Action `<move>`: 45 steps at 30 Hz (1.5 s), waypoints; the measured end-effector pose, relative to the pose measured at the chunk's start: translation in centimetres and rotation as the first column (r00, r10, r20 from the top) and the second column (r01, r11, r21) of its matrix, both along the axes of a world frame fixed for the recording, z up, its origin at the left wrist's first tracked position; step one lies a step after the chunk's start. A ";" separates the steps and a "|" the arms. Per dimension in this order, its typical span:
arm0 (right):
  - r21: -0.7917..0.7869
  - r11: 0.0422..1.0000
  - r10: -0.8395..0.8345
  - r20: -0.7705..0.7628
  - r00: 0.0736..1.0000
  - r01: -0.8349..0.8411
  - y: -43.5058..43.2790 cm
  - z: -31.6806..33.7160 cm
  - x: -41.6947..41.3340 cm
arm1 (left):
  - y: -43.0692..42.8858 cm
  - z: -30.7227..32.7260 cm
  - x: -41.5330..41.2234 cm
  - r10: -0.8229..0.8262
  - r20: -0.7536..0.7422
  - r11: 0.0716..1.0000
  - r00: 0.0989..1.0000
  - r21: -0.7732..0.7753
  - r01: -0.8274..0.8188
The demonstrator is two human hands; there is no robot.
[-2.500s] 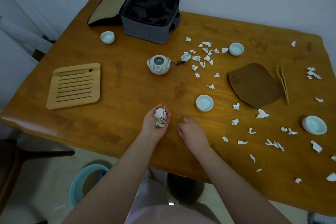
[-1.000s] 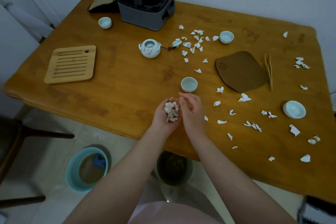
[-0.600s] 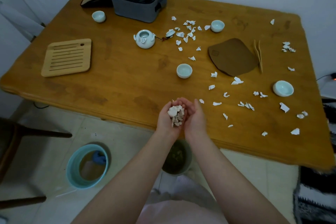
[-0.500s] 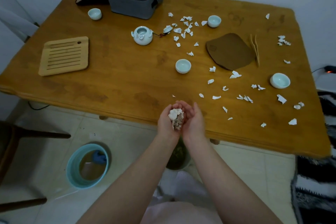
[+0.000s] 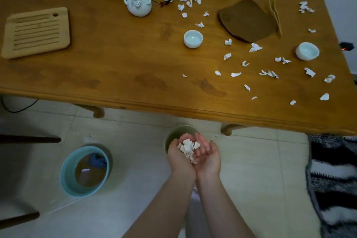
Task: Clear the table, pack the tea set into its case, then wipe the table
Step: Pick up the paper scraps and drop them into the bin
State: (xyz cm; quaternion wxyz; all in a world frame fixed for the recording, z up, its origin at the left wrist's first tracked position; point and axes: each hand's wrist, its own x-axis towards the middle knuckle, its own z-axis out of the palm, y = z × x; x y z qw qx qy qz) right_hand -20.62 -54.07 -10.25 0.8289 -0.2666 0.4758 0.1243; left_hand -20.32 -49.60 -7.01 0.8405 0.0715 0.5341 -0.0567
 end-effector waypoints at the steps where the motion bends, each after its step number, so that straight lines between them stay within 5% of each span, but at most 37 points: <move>1: 0.001 1.000 -0.019 -0.007 1.000 0.019 -0.3 -1.0 -0.1 | -0.2 -0.8 0.0 -0.009 -0.004 1.000 1.000 -0.012 0.009; 12: -0.068 0.996 -0.068 -0.135 0.988 0.060 -2.2 -11.4 0.3 | -1.6 -14.3 0.3 -0.032 -0.142 0.995 0.989 0.092 0.046; 19: -0.045 0.998 -0.056 -0.209 0.976 0.047 -2.6 -15.4 1.4 | -1.4 -19.1 1.0 -0.020 -0.095 0.996 0.995 0.089 0.028; 22: -0.051 0.998 -0.037 -0.228 0.973 0.026 -2.8 -15.8 1.8 | -1.1 -19.1 1.1 -0.100 -0.179 0.985 0.979 0.121 0.122; 30: -0.030 0.999 0.014 -0.213 0.977 -0.021 -3.3 -14.5 2.5 | -0.7 -18.0 1.4 -0.045 -0.088 0.994 0.995 0.097 0.053; 45: -0.014 0.997 0.075 -0.097 0.992 -0.077 -2.1 -4.2 3.9 | 4.3 -6.5 1.7 -0.077 -0.007 0.965 0.997 0.252 0.076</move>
